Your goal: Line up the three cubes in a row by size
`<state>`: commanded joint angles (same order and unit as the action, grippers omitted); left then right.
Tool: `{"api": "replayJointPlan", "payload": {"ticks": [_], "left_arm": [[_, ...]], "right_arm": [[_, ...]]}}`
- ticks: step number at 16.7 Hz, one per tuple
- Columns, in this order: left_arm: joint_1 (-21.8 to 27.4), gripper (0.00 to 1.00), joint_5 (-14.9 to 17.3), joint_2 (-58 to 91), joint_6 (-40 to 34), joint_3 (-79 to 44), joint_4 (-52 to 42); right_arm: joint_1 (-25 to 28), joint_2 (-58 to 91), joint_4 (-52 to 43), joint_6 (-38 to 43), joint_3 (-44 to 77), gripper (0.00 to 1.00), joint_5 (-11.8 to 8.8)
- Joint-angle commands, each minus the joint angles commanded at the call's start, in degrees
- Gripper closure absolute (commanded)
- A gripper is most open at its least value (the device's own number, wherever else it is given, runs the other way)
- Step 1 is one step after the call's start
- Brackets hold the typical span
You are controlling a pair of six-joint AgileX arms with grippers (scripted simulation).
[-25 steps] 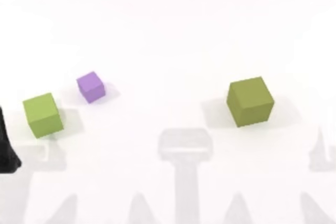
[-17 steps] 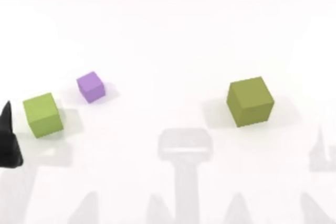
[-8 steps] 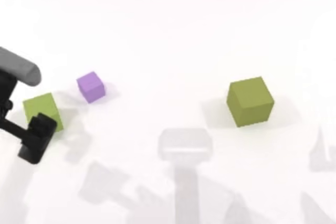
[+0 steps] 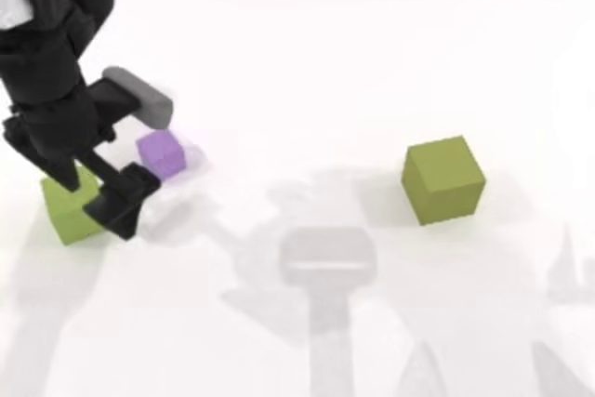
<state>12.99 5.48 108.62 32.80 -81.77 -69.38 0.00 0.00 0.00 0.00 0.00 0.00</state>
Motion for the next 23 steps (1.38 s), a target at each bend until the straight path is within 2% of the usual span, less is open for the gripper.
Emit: {"api": "replayJointPlan", "payload": {"ticks": [5,9,17,23], "left_arm": [[1.4,0.0,-3.0,16.9,5.1,-22.3,-5.3],[1.9,0.0,-4.9,22.4,7.1,-32.2,-4.7],[1.8,0.0,-5.2,23.0,7.5,-32.5,-3.4],[1.9,0.0,-5.2,26.4,7.5,-23.2,10.0]], "right_arm": [[0.0,0.0,0.0,0.0,0.0,0.0,0.0],[0.0,0.0,0.0,0.0,0.0,0.0,0.0],[0.0,0.0,0.0,0.0,0.0,0.0,0.0],[0.0,0.0,0.0,0.0,0.0,0.0,0.0]]}}
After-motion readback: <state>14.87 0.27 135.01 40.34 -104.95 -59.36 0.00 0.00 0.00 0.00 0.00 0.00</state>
